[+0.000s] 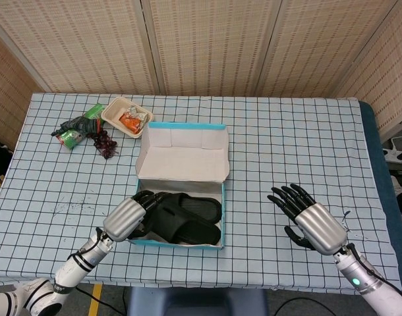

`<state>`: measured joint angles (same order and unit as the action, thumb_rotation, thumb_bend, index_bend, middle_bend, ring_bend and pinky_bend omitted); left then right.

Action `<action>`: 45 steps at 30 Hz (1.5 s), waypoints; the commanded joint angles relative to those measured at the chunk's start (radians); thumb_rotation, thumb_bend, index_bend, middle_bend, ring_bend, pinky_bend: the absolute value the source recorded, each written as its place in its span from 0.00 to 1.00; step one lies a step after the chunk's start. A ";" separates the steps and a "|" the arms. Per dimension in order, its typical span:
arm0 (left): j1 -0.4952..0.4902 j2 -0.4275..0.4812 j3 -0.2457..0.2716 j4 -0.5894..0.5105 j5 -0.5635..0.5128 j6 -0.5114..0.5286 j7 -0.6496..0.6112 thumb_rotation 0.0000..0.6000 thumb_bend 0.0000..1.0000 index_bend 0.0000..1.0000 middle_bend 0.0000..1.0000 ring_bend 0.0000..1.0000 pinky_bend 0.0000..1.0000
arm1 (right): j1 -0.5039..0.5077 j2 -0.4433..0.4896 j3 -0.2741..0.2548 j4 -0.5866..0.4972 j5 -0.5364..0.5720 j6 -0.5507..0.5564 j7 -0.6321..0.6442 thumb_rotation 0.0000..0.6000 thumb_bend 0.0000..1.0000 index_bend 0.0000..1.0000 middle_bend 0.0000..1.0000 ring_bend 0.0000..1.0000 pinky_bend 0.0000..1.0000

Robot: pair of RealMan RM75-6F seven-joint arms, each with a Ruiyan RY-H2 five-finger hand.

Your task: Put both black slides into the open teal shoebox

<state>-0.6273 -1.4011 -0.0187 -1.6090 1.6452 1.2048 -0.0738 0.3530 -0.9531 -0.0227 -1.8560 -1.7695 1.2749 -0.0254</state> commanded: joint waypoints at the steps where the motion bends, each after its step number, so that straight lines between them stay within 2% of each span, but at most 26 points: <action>1: 0.003 -0.023 -0.008 0.026 0.007 0.012 -0.025 1.00 0.58 0.00 0.15 0.27 0.20 | -0.001 0.000 -0.001 -0.002 -0.005 0.002 0.001 1.00 0.41 0.00 0.00 0.00 0.00; 4: -0.009 -0.041 -0.012 0.055 0.009 -0.003 -0.041 1.00 0.58 0.00 0.14 0.17 0.18 | -0.001 -0.001 -0.004 -0.001 -0.006 0.001 0.004 1.00 0.41 0.00 0.00 0.00 0.00; 6: -0.024 -0.051 -0.014 0.076 0.011 -0.023 -0.044 1.00 0.59 0.00 0.13 0.14 0.16 | -0.001 -0.002 -0.005 0.002 -0.006 -0.001 0.007 1.00 0.40 0.00 0.00 0.00 0.00; 11: -0.055 -0.058 -0.013 0.101 0.006 -0.080 -0.044 1.00 0.62 0.00 0.12 0.14 0.13 | 0.002 -0.007 -0.006 0.010 -0.003 -0.009 0.017 1.00 0.41 0.00 0.00 0.00 0.00; 14: -0.057 -0.058 -0.009 0.099 0.017 -0.073 -0.046 1.00 0.63 0.02 0.13 0.14 0.13 | 0.004 -0.009 -0.005 0.017 0.003 -0.013 0.023 1.00 0.41 0.00 0.00 0.00 0.00; 19: -0.058 -0.066 0.007 0.121 0.034 -0.073 -0.029 1.00 0.63 0.20 0.24 0.17 0.13 | 0.007 -0.010 -0.009 0.028 0.002 -0.018 0.047 1.00 0.41 0.00 0.00 0.00 0.00; 22: -0.062 -0.069 0.016 0.127 0.022 -0.099 -0.027 1.00 0.63 0.25 0.27 0.20 0.13 | 0.007 -0.009 -0.010 0.032 -0.001 -0.016 0.053 1.00 0.41 0.00 0.00 0.00 0.00; 31: -0.067 -0.075 0.024 0.143 0.015 -0.113 -0.034 1.00 0.63 0.26 0.29 0.22 0.13 | 0.004 -0.004 -0.012 0.032 -0.002 -0.010 0.052 1.00 0.41 0.00 0.00 0.00 0.00; 33: -0.068 -0.069 0.026 0.135 0.014 -0.118 -0.033 1.00 0.63 0.26 0.29 0.25 0.13 | 0.004 -0.006 -0.011 0.033 -0.001 -0.010 0.053 1.00 0.41 0.00 0.00 0.00 0.00; 35: -0.067 -0.064 0.028 0.128 0.015 -0.114 -0.032 1.00 0.63 0.25 0.31 0.31 0.14 | 0.005 -0.007 -0.010 0.034 -0.001 -0.011 0.054 1.00 0.41 0.00 0.00 0.00 0.00; 37: -0.063 -0.059 0.030 0.120 0.018 -0.107 -0.034 1.00 0.64 0.25 0.38 0.43 0.16 | 0.006 -0.008 -0.009 0.034 -0.001 -0.011 0.054 1.00 0.41 0.00 0.00 0.00 0.00; 39: -0.059 -0.054 0.034 0.116 0.017 -0.104 -0.035 1.00 0.64 0.26 0.44 0.51 0.19 | 0.007 -0.007 -0.009 0.032 -0.001 -0.011 0.053 1.00 0.41 0.00 0.00 0.00 0.00; 45: -0.057 -0.048 0.044 0.119 0.004 -0.122 -0.052 1.00 0.65 0.28 0.49 0.55 0.23 | 0.002 0.001 -0.007 0.020 -0.003 0.000 0.043 1.00 0.41 0.00 0.00 0.00 0.00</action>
<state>-0.6845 -1.4500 0.0226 -1.4922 1.6505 1.0864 -0.1217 0.3556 -0.9530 -0.0301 -1.8345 -1.7723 1.2737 0.0186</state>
